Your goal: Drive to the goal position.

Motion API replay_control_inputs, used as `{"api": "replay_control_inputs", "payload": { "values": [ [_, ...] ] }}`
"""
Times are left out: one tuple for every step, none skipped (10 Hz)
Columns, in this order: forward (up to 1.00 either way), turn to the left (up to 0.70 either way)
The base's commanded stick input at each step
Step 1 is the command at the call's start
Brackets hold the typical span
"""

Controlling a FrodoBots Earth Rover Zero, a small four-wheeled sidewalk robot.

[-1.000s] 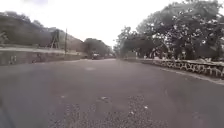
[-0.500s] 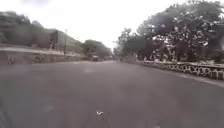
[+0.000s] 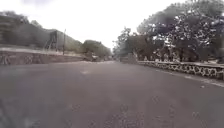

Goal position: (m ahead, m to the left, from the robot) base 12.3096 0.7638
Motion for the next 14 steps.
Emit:
{"api": "replay_control_inputs", "payload": {
  "values": [
    [0.70, 0.00],
    [0.70, 0.00],
    [0.70, 0.00],
    [0.70, 0.00],
    [0.70, 0.00],
    [0.70, 0.00],
    [0.70, 0.00],
    [0.70, 0.00],
    [0.70, 0.00],
    [0.70, 0.00],
    [0.70, 0.00],
    [0.70, 0.00],
    [0.70, 0.00],
    [0.70, 0.00]
  ]
}}
